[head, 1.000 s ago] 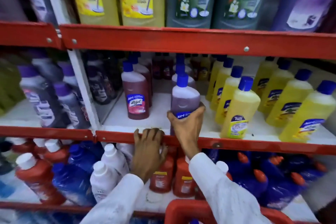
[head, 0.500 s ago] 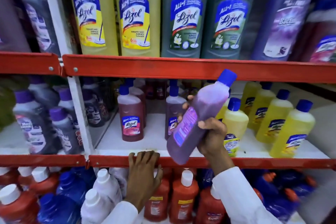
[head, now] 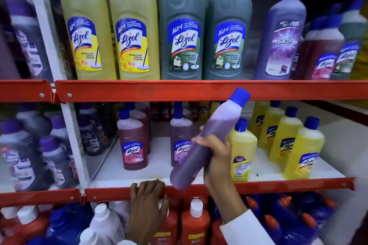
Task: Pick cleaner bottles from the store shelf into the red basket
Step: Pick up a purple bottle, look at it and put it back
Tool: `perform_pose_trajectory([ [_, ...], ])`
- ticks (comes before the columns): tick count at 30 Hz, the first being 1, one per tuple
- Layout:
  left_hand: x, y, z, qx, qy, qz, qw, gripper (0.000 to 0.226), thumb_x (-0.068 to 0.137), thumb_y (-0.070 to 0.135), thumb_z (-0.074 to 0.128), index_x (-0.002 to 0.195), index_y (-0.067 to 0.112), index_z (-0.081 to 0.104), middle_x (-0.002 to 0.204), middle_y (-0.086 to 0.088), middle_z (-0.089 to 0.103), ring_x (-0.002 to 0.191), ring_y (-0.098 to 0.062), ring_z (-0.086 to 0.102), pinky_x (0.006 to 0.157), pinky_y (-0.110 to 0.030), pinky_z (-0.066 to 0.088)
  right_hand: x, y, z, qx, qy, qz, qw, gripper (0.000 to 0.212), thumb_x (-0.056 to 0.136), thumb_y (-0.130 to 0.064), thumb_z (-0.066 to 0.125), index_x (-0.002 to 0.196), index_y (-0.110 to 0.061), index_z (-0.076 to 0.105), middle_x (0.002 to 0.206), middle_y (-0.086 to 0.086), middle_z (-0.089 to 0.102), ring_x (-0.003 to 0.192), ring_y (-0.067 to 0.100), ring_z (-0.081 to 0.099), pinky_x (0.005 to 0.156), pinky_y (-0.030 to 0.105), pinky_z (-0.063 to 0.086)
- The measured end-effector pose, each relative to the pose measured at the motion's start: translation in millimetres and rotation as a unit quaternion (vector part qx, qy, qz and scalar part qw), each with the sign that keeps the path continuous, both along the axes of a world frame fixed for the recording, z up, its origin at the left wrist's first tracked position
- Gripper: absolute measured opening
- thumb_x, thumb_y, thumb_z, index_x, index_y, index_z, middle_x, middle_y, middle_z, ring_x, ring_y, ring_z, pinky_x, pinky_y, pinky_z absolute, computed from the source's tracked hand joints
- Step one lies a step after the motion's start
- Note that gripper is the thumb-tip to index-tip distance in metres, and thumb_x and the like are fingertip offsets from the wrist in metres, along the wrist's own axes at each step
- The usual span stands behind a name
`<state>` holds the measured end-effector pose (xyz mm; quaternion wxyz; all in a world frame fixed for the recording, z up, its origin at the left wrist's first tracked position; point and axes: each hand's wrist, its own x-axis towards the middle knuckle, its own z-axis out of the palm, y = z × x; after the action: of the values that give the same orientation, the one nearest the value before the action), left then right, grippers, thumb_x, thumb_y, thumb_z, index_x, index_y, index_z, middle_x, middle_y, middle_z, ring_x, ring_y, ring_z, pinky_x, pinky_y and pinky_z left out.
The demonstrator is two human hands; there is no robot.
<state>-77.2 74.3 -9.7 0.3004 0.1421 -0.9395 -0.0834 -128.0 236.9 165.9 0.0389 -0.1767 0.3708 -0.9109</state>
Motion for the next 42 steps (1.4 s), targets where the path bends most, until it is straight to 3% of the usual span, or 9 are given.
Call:
perform_pose_trajectory([
  [2, -1.6, -0.7, -2.6, -0.004, 0.006, 0.002, 1.000, 0.036, 0.071, 0.044, 0.054, 0.102, 0.028, 0.062, 0.101, 0.005, 0.070, 0.094, -0.024, 0.061, 0.095, -0.049, 0.034, 5.1, -7.5, -0.7, 0.126, 0.003, -0.212, 0.969, 0.085, 0.040, -0.028, 0.088, 0.117, -0.011, 0.056, 0.102, 0.007, 0.071, 0.085, 0.031, 0.068, 0.073, 0.042, 0.059],
  [5, -2.4, -2.0, -5.3, -0.007, 0.007, 0.003, 1.000, 0.039, 0.070, 0.045, 0.053, 0.104, 0.029, 0.061, 0.101, 0.007, 0.070, 0.095, -0.023, 0.059, 0.096, -0.049, 0.033, 4.5, -10.9, -12.7, 0.214, 0.074, -0.329, 0.917, 0.091, 0.051, -0.033, 0.093, 0.127, -0.019, 0.045, 0.121, 0.007, 0.064, 0.106, 0.028, 0.063, 0.082, 0.018, 0.054],
  [8, -2.7, -1.1, -3.6, 0.003, 0.000, 0.003, 1.000, 0.036, 0.071, 0.045, 0.053, 0.103, 0.031, 0.059, 0.102, 0.009, 0.068, 0.096, -0.022, 0.057, 0.097, -0.050, 0.036, -7.3, -15.9, -24.1, 0.230, 0.115, -0.337, 0.906, 0.086, 0.051, -0.040, 0.094, 0.119, -0.030, 0.042, 0.115, 0.002, 0.062, 0.100, 0.022, 0.063, 0.069, -0.001, 0.043],
  [12, -0.5, 2.7, -0.3, 0.013, -0.014, 0.009, 1.000, 0.034, 0.071, 0.042, 0.057, 0.104, 0.033, 0.057, 0.105, 0.009, 0.067, 0.098, -0.022, 0.056, 0.099, -0.050, 0.036, -24.1, -26.5, -35.8, 0.285, 0.141, -0.291, 0.903, 0.091, 0.054, -0.032, 0.099, 0.126, -0.019, 0.045, 0.117, 0.000, 0.061, 0.102, 0.020, 0.062, 0.074, 0.006, 0.048],
  [17, 1.6, 4.0, 2.5, 0.021, -0.031, 0.012, 0.999, 0.029, 0.075, 0.040, 0.058, 0.103, 0.034, 0.056, 0.109, 0.010, 0.066, 0.101, -0.021, 0.056, 0.100, -0.050, 0.036, -36.0, -45.3, -57.8, 0.330, 0.167, -0.257, 0.893, 0.092, 0.054, -0.030, 0.098, 0.125, -0.020, 0.042, 0.116, -0.001, 0.058, 0.098, 0.018, 0.060, 0.068, -0.003, 0.042],
  [20, 2.0, 4.8, 4.7, 0.028, -0.037, 0.011, 0.999, 0.028, 0.077, 0.040, 0.056, 0.104, 0.034, 0.056, 0.112, 0.010, 0.065, 0.106, -0.021, 0.055, 0.104, -0.050, 0.033, -40.4, -56.0, -70.8, 0.359, 0.160, -0.248, 0.885, 0.092, 0.054, -0.032, 0.098, 0.125, -0.018, 0.042, 0.117, 0.000, 0.056, 0.102, 0.019, 0.057, 0.069, 0.000, 0.043],
  [24, 2.9, 5.7, 6.8, 0.035, -0.036, 0.007, 0.999, 0.027, 0.077, 0.041, 0.054, 0.103, 0.035, 0.055, 0.110, 0.011, 0.064, 0.106, -0.020, 0.053, 0.106, -0.052, 0.033, -45.1, -63.8, -84.5, 0.385, 0.149, -0.243, 0.878, 0.096, 0.055, -0.031, 0.098, 0.131, -0.013, 0.042, 0.122, 0.001, 0.055, 0.108, 0.020, 0.055, 0.083, 0.020, 0.047],
  [35, 0.0, 5.8, 4.0, 0.034, -0.026, 0.010, 0.999, 0.027, 0.077, 0.039, 0.057, 0.103, 0.034, 0.054, 0.108, 0.011, 0.064, 0.102, -0.020, 0.051, 0.106, -0.055, 0.033, -51.0, -61.0, -96.4, 0.393, 0.122, -0.245, 0.878, 0.099, 0.059, -0.031, 0.097, 0.137, -0.014, 0.038, 0.133, 0.007, 0.056, 0.112, 0.020, 0.054, 0.086, 0.024, 0.052],
  [42, 7.3, 13.9, 13.5, 0.001, -0.035, 0.016, 0.999, 0.046, 0.076, 0.040, 0.058, 0.119, 0.027, 0.050, 0.124, 0.002, 0.061, 0.118, -0.026, 0.051, 0.113, -0.058, 0.029, -47.3, -34.7, -94.5, 0.413, 0.147, -0.220, 0.871, 0.107, 0.060, -0.044, 0.095, 0.143, -0.014, 0.036, 0.141, 0.009, 0.050, 0.124, 0.021, 0.052, 0.099, 0.035, 0.053],
])
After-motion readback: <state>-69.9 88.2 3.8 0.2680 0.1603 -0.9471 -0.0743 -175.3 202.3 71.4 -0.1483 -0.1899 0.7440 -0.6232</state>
